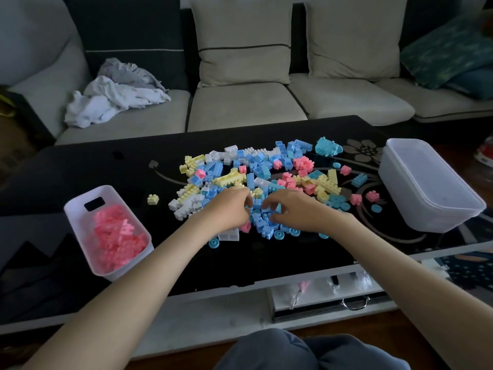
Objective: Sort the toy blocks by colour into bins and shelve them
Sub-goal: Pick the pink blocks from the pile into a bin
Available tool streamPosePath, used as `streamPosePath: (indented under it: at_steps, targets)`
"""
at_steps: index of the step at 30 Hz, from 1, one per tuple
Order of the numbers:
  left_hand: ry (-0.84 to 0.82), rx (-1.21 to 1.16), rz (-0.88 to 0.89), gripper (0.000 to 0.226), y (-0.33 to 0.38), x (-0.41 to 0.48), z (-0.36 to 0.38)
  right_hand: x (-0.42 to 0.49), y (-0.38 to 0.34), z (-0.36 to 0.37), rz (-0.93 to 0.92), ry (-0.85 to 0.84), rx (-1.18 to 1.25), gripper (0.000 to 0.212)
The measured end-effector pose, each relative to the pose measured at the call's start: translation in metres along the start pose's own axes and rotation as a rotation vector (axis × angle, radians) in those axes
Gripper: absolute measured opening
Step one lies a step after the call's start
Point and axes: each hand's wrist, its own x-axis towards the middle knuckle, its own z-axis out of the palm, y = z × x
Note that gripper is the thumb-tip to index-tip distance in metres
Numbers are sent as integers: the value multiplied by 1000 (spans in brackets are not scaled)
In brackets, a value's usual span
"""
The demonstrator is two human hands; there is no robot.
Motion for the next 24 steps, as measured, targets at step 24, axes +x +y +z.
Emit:
streamPosePath:
  at_steps: [24]
  targets:
    - [291,120,-58,21,-10,-12,11,10,0,-14,33,141,40,25]
